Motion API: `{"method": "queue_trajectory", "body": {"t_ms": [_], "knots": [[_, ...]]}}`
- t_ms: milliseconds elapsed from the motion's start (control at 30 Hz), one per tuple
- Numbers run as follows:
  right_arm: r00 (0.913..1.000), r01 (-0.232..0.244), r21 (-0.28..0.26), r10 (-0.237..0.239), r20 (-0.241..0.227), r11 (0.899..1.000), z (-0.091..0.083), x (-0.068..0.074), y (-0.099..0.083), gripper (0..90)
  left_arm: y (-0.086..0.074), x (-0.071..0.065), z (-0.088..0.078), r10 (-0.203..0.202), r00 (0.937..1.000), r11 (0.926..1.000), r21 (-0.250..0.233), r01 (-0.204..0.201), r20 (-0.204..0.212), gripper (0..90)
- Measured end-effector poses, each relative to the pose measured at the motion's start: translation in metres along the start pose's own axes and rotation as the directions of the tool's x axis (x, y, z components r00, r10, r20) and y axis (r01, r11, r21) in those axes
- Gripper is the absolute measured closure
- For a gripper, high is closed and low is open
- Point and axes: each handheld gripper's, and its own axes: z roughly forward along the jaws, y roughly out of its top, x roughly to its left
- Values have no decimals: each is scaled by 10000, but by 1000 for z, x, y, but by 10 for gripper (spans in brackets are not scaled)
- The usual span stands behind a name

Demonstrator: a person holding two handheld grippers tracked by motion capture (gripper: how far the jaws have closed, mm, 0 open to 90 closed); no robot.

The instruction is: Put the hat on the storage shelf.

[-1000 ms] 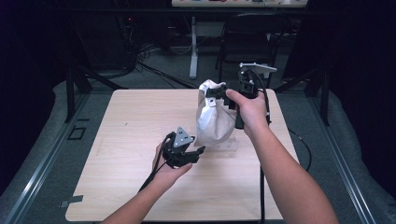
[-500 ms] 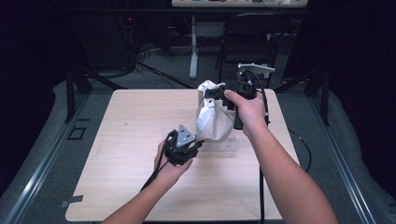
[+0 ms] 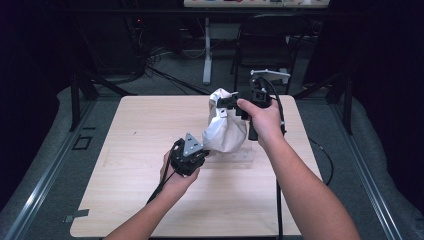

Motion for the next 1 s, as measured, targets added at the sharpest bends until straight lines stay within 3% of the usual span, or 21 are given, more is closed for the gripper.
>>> {"method": "queue_trajectory", "body": {"t_ms": [333,633,833,900,967,1000], "knots": [[9999,-79,152,77,130,9999,8,-4,-2,806,-5,3,-1,-462,9988,9989,78,463,-165,849],[9997,13,437,-25,262,9990,16,-8,-5,806,-9,-2,6,-592,9981,9965,583,599,-142,857],[9988,-42,459,20,483,9989,19,-15,-7,806,-10,3,7,-854,9963,9936,742,853,-20,858],[9983,-42,476,14,589,9989,20,-16,-7,807,-10,2,8,-800,9968,9929,880,801,-48,859],[9981,-5,485,-25,617,9988,21,-17,-8,807,-11,2,12,-706,9975,9881,1366,709,-68,858],[9962,60,576,-110,867,9983,22,-18,-9,807,-13,4,14,-827,9966,9880,1305,826,-46,859]]}}
